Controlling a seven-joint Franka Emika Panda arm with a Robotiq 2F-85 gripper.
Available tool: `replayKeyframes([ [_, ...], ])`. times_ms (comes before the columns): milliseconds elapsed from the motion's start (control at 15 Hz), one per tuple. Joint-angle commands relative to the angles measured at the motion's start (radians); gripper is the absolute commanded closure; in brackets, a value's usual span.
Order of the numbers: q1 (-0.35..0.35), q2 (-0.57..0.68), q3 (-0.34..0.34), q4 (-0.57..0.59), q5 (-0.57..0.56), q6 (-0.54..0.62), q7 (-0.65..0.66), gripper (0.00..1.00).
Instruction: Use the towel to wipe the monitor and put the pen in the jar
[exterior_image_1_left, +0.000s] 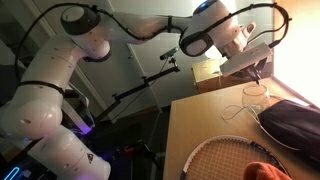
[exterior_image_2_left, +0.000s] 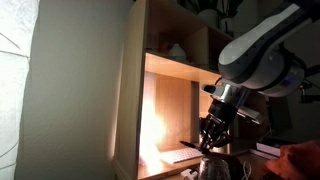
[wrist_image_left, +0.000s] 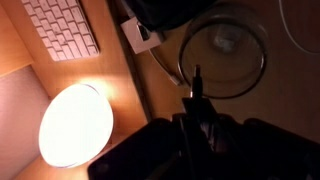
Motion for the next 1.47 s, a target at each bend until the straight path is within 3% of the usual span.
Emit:
replayKeyframes([
  [0,-0.014,0.077,0.019,-0.037,0.144,-0.038,-0.157,0.97],
  [200,-0.025,0.075,0.0,-0.042,0.294,-0.15,-0.262,0.97],
  [533,-0.011,0.03,-0.066,-0.07,0.418,-0.311,-0.251,0.97],
  [933,-0.014,-0.017,-0.107,-0.086,0.506,-0.407,-0.231,0.97],
  [1400,-0.012,-0.08,-0.134,-0.093,0.582,-0.439,-0.23,0.97],
])
